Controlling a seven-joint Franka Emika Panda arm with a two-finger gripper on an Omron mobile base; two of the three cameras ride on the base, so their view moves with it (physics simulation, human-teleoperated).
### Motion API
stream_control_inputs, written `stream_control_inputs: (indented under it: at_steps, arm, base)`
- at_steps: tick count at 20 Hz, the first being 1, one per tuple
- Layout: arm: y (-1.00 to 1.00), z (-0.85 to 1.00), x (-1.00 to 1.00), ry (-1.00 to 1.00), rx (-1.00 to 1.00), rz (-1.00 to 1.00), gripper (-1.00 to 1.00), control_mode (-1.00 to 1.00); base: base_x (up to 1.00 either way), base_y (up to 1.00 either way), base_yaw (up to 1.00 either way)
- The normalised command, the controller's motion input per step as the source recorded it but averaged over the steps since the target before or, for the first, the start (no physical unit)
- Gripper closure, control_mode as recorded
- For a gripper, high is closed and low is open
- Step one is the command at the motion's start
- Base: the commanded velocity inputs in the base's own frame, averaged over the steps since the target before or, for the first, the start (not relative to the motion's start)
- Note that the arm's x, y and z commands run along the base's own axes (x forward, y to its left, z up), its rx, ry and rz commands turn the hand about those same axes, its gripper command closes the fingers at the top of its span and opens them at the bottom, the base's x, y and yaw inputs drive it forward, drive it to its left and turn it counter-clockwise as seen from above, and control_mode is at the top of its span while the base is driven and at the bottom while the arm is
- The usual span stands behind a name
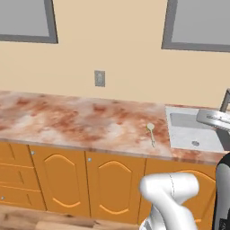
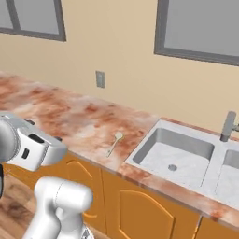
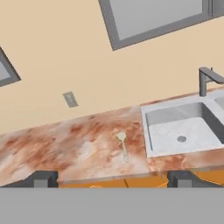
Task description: Grab the spray bottle from the cabinet, then place it next to the cutting board for sanitizing. Then grab the dish brush from the countertop next to the sink and place it next to the cutting board.
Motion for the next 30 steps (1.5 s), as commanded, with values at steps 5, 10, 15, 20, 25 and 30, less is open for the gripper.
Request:
stream_control_inputs:
  at_steps: [5,10,15,20,25,30]
  arm:
    - [0.0,0.0,0.0,0.0,0.0,0.0,-1.0,1.0]
    - [0.0,0.0,0.0,0.0,0.0,0.0,-1.0,1.0]
    - [0.0,0.0,0.0,0.0,0.0,0.0,-1.0,1.0]
    - [0.0,0.0,0.0,0.0,0.0,0.0,-1.0,1.0]
    - [0.0,0.0,0.0,0.0,0.0,0.0,-1.0,1.0]
    - [0.0,0.0,0.0,0.0,0.0,0.0,-1.0,1.0]
  base:
    - [0.51,0.34,-0.12]
    - [0.47,0.08,-0.19]
    - [0.41,-0.09,-0.15]
    - [0.14,0.01,-0.16]
    - [-0.01,0.0,-0.2]
    - [0.0,0.0,-0.2]
